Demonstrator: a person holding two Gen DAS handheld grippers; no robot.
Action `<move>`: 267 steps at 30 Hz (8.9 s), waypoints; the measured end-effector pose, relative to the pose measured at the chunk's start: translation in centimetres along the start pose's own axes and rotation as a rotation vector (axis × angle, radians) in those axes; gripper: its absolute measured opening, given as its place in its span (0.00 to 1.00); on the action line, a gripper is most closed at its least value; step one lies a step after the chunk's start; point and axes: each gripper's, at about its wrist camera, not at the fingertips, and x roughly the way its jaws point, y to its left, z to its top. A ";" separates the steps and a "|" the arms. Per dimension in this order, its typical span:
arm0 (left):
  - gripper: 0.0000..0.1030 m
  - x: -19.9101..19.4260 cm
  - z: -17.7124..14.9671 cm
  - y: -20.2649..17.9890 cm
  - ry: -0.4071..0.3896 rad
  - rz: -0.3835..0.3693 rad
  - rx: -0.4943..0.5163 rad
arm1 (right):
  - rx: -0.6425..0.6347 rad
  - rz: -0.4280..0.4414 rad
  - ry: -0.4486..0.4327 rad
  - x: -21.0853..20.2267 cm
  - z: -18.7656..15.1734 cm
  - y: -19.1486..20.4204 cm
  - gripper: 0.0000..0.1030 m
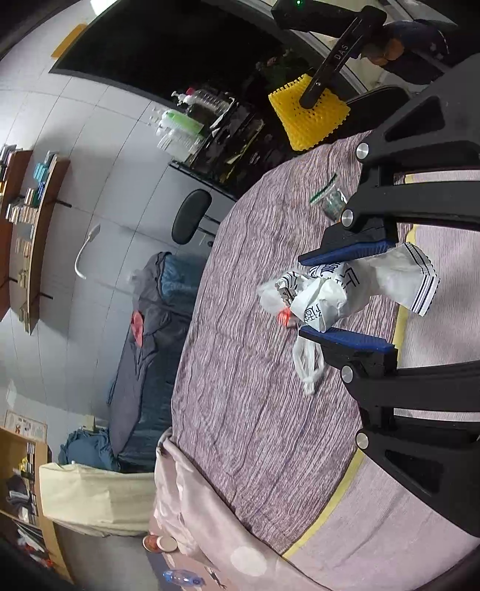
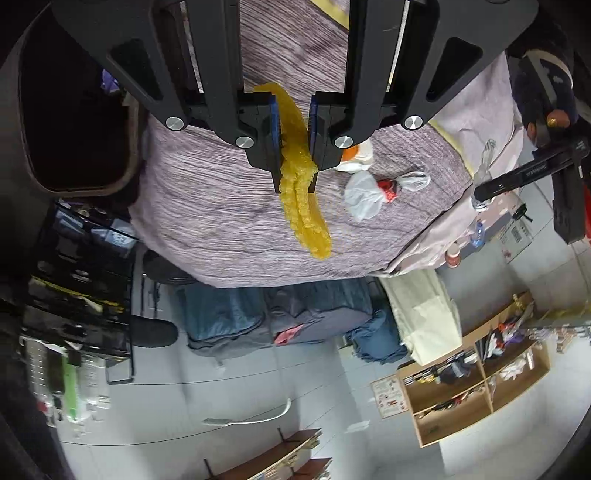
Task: Collect trash
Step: 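Carry the foam net and tissue bundle over the brown bin, then open the right tool to drop the foam net while the left tool drops the tissue bundle, then move both open tools back over the remaining trash on the bed, then grasp the orange with the right tool while the left tool grasps the red-labelled white bag, then carry the orange and the red-labelled bag over the brown bin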
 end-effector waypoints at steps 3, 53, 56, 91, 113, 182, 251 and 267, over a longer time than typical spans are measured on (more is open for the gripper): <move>0.32 0.4 -0.3 -2.2 0.009 -0.043 0.029 | 0.040 -0.035 -0.021 -1.5 -0.3 -2.2 0.12; 0.32 8.5 -4.4 -21.4 0.231 -0.372 0.226 | 0.319 -0.395 0.026 -3.9 -8.8 -17.9 0.80; 0.32 9.4 -4.7 -22.8 0.262 -0.397 0.243 | 0.312 -0.398 -0.001 -5.0 -8.8 -17.6 0.81; 0.44 19.0 -8.3 -34.1 0.412 -0.370 0.449 | 0.419 -0.556 -0.165 -13.3 -10.0 -21.4 0.86; 0.94 11.2 -5.5 -31.4 0.122 -0.315 0.449 | 0.358 -0.544 -0.204 -12.8 -9.1 -19.5 0.91; 0.94 7.8 -1.9 2.6 0.165 0.191 0.180 | -0.211 0.048 0.569 20.0 -3.1 8.2 0.37; 0.22 6.3 -1.7 -8.1 0.166 0.031 0.283 | 0.217 -0.041 0.101 0.3 -5.2 -4.9 0.34; 0.23 4.4 -3.4 -17.9 0.127 -0.187 0.348 | 0.308 -0.320 -0.038 -7.5 -6.5 -13.6 0.34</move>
